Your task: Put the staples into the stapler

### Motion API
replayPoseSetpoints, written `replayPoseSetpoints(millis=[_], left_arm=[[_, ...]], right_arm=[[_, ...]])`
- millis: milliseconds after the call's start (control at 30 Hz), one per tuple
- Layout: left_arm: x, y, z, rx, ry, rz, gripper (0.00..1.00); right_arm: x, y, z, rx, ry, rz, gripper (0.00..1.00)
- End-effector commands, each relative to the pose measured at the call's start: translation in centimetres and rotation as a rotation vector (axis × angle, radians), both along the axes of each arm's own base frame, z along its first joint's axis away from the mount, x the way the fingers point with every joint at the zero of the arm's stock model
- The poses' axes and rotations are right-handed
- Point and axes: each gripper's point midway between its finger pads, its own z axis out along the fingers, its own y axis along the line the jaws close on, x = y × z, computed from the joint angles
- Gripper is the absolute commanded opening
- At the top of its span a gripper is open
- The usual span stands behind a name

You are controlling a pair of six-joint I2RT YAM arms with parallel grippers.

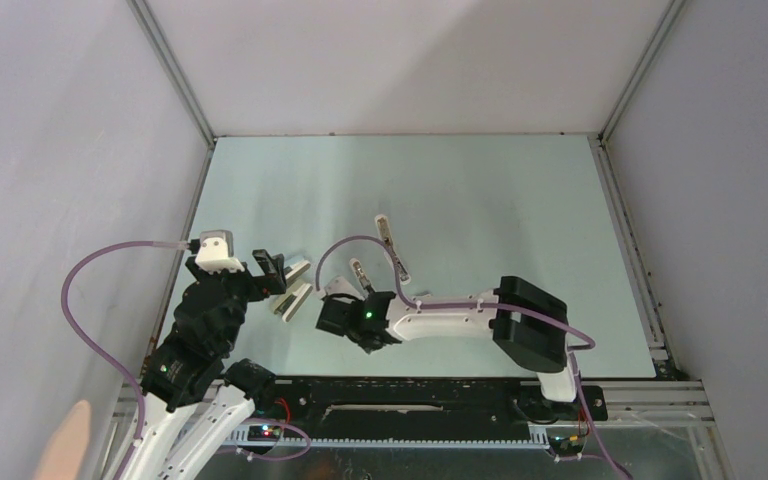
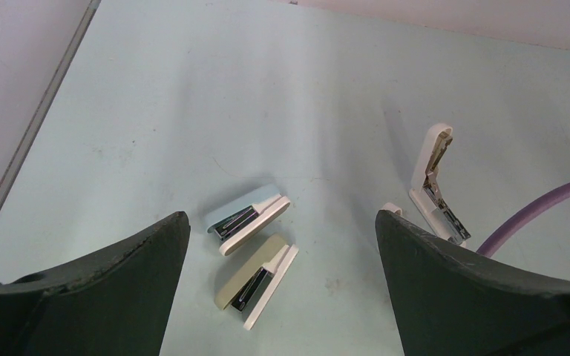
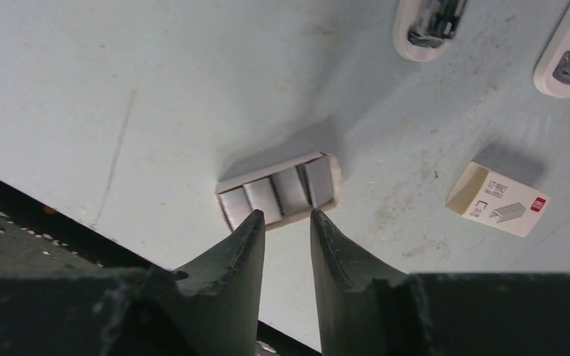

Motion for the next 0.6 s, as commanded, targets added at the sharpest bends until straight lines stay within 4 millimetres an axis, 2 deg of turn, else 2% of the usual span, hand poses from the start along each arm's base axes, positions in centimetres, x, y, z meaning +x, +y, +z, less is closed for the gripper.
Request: replayPoseSetpoints(millis=[0,100,567], left_arm=[[0.4,-0.2,0.3,0.0,-0.015,-0.005,0.98],[0.4,-0.2,0.2,0.001,-0.012,-0.005,0.98],[0.5,-0.2,0.1,0.006,-0.005,-0.005,0.98]], right_arm=[[0.9,0.7,2.5,0.134,0.028,-0.002,0.29],[1.0,0.6,2.2,0.159,0.061,0.007,0.25],[0.9,1.3,0.5,0.222,0.177,0.03,0.2]])
